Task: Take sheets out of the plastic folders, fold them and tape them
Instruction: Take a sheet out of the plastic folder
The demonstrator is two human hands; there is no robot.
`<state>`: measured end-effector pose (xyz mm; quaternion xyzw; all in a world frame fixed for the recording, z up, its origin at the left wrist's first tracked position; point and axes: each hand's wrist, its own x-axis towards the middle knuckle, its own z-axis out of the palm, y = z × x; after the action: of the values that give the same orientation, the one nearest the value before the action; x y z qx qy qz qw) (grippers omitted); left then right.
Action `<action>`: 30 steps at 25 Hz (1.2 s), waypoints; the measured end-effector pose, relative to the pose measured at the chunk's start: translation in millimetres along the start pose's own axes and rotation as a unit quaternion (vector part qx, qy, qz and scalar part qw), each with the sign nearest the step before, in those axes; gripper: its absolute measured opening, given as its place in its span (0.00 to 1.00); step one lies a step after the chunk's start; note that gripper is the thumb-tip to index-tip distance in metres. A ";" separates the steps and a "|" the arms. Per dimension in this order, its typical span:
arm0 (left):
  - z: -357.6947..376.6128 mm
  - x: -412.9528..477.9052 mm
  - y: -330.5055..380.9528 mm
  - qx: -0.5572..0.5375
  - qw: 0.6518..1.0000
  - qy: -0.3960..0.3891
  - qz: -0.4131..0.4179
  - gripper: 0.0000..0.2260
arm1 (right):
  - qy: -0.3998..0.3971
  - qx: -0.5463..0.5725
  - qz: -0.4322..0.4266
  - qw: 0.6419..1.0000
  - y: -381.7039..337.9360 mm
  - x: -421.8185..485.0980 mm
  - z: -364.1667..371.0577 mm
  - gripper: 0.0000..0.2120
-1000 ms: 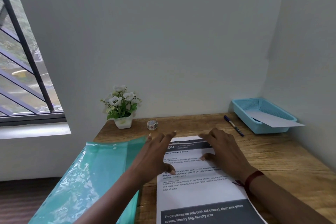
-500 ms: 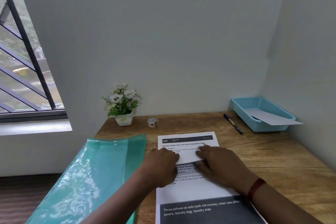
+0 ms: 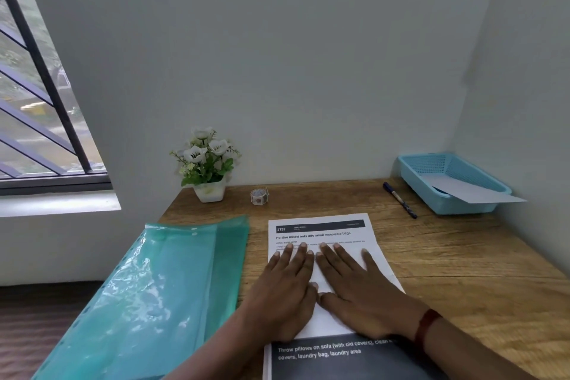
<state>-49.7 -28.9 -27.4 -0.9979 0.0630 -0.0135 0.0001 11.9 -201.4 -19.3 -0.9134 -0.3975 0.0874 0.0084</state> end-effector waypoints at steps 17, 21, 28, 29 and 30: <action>-23.4 16.7 -22.8 0.001 0.998 -0.009 -0.057 0.35 | 0.095 0.055 0.026 0.994 66.2 4.2 -26.9 0.26; -30.8 19.8 -31.6 -0.019 0.999 0.007 -0.051 0.44 | 0.083 0.077 0.039 0.993 68.0 15.8 -33.5 0.31; -45.2 15.5 -20.8 -0.011 0.992 0.127 -0.012 0.37 | 0.170 0.065 0.004 0.983 64.6 11.9 -40.3 0.30; -47.8 12.5 -19.7 -0.014 0.990 0.138 -0.009 0.35 | 0.199 0.063 -0.007 0.978 62.9 8.1 -40.7 0.27; -50.3 8.3 -18.6 -0.019 0.989 0.150 -0.003 0.33 | 0.231 0.065 -0.020 0.971 61.8 4.3 -40.6 0.24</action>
<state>-40.6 -11.4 23.1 -0.9847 0.0596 -0.1614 -0.0280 66.2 -238.3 14.7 -0.8984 -0.3962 -0.1008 0.1607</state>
